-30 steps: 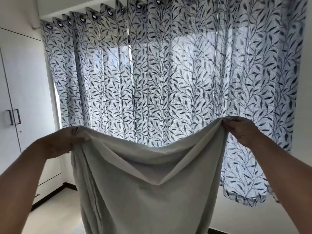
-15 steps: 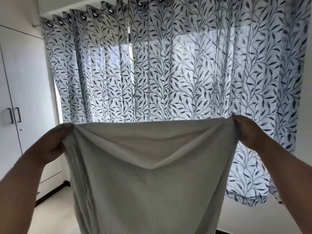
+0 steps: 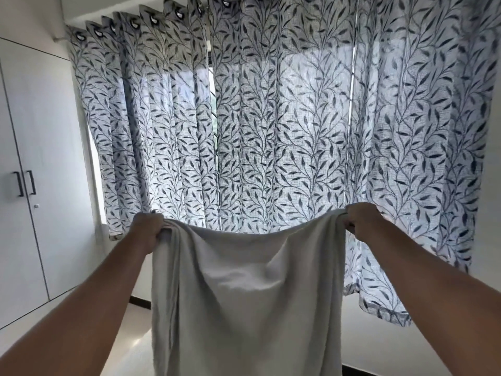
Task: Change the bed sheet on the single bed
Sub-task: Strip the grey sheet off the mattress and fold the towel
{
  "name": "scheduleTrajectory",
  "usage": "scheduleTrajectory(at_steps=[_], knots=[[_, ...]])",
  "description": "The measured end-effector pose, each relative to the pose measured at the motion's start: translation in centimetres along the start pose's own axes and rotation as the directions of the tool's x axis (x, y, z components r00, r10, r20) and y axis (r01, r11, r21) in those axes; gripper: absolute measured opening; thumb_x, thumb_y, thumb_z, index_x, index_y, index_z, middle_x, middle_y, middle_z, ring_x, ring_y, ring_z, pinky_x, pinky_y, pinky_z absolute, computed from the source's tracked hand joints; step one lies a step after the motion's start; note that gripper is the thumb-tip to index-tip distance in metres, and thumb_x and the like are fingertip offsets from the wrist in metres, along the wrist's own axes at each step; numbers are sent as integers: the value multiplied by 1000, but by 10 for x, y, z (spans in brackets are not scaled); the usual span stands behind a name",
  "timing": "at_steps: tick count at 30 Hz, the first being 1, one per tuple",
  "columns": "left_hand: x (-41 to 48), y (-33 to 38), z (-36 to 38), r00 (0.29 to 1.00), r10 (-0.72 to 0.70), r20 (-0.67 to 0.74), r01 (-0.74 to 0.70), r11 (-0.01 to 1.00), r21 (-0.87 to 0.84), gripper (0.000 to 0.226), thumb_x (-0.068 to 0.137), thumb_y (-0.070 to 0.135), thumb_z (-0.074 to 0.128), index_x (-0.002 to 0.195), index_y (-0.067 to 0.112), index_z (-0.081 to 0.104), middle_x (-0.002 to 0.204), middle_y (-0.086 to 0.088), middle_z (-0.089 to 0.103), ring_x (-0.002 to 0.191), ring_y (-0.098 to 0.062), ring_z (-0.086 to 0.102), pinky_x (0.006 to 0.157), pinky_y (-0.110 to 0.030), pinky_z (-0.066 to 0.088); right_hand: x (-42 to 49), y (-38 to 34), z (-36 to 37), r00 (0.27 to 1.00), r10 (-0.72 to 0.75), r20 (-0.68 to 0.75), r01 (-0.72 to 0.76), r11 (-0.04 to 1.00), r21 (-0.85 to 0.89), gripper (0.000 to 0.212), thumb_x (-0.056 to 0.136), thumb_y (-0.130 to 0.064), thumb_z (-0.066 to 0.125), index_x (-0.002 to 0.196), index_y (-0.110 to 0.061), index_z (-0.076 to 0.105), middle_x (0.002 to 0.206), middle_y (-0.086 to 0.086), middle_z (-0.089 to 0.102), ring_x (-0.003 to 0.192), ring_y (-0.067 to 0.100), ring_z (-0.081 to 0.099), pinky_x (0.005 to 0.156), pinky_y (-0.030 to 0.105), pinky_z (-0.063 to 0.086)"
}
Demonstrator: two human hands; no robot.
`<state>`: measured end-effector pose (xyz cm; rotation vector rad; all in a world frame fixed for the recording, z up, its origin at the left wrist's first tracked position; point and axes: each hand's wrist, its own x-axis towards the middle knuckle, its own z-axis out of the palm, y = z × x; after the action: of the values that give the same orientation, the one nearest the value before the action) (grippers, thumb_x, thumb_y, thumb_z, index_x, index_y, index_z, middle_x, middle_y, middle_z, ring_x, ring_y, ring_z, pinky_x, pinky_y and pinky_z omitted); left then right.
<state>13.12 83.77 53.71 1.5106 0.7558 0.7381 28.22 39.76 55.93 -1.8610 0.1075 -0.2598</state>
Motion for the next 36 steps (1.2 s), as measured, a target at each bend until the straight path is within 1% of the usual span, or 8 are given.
scheduleTrajectory(at_steps=[3,5,14,18,23,26,31,36], knots=[[-4,7,21,992,78,96,-77,997,-12,24,78,10,65,95,-7,66,84,-23,67,72,-32,67,64,-47,58,2,-12,17,990,16,139,-73,907,414,19,96,0,61,81,-12,62,96,16,63,82,29,67,65,36,63],[-31,20,36,981,118,156,-118,993,-10,8,85,6,64,81,0,65,75,-19,63,60,-26,60,57,-34,52,-12,-22,27,971,-52,235,-37,932,360,12,97,-5,62,87,-13,64,94,11,64,73,19,63,54,26,59],[-125,56,117,795,237,559,-333,940,75,14,100,12,49,91,14,60,93,-9,61,80,-22,61,77,-38,58,-93,-50,82,676,-451,583,320,892,320,32,90,-25,75,98,5,70,87,18,64,81,24,59,72,37,52],[-156,73,112,558,123,821,11,988,-155,51,105,44,44,89,-1,62,78,-9,61,58,-14,61,57,-27,55,-95,-42,76,528,-530,664,411,843,346,42,80,-30,85,105,1,71,101,27,70,88,27,66,84,45,55],[-153,71,103,406,97,909,-96,993,-63,71,95,68,37,103,2,62,88,-11,63,75,-21,62,74,-34,60,-85,-32,70,618,-607,500,620,767,164,28,69,-34,85,92,-18,79,86,15,75,81,27,73,81,53,57],[-135,57,95,390,129,912,-121,989,-88,56,98,47,54,133,3,53,116,-23,67,108,-39,67,86,-43,58,-82,-25,58,670,-585,458,505,811,297,15,77,-10,72,90,-11,79,85,19,74,76,17,67,70,41,57],[-110,14,98,456,245,856,-697,697,172,73,81,23,83,140,42,45,134,-5,52,99,-15,61,84,-28,52,-96,-26,47,707,-470,528,88,800,594,34,89,14,42,75,-5,67,69,10,60,65,20,56,57,24,47],[-116,-12,114,319,71,945,-729,655,197,68,78,-9,76,139,11,53,135,5,40,112,-8,49,86,-12,49,-109,-46,26,567,-535,626,-144,684,715,37,92,4,29,62,-9,47,59,6,46,55,18,43,55,27,39]])
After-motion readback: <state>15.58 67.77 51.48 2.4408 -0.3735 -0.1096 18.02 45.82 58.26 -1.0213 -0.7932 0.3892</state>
